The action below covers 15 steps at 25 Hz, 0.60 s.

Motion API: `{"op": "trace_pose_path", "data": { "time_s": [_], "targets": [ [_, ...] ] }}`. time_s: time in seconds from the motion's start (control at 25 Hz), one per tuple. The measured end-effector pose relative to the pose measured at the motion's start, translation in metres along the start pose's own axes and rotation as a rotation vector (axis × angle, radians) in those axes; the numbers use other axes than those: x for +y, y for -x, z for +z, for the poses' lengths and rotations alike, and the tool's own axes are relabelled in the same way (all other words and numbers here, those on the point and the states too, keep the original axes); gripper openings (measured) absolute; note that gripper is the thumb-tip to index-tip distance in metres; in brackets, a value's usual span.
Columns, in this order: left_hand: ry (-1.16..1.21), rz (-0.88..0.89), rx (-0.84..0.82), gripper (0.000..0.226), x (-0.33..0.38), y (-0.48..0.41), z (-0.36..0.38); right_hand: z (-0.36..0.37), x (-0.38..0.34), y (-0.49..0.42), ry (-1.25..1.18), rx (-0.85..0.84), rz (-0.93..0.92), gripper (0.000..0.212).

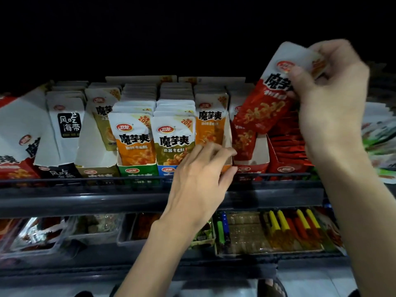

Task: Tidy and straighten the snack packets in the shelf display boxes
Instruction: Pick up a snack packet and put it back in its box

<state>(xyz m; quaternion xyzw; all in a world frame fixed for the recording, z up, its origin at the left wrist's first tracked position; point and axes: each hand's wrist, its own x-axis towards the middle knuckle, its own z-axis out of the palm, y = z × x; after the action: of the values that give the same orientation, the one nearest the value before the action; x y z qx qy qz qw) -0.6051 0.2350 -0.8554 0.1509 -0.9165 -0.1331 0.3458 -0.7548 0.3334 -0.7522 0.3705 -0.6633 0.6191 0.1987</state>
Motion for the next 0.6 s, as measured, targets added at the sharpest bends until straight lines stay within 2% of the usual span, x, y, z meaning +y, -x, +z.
{"op": "trace_pose_path", "data": {
  "time_s": [0.16, 0.4, 0.52, 0.6],
  "targets": [
    [-0.072, -0.008, -0.091, 0.029, -0.001, 0.000, 0.006, 0.001, 0.007, 0.003, 0.108, -0.052, 0.003, 0.018],
    [-0.031, -0.053, -0.145, 0.030, -0.002, -0.001, 0.004, 0.030, 0.030, 0.023, 0.410, -0.259, 0.025, 0.013],
    [-0.015, -0.063, -0.174, 0.031, -0.002, -0.001, 0.002, 0.040, 0.043, 0.029, 0.521, -0.272, -0.013, 0.019],
    [-0.016, -0.058, -0.190, 0.032, -0.002, 0.000, 0.001, 0.043, 0.050, 0.031, 0.586, -0.271, -0.047, 0.031]
  ]
}}
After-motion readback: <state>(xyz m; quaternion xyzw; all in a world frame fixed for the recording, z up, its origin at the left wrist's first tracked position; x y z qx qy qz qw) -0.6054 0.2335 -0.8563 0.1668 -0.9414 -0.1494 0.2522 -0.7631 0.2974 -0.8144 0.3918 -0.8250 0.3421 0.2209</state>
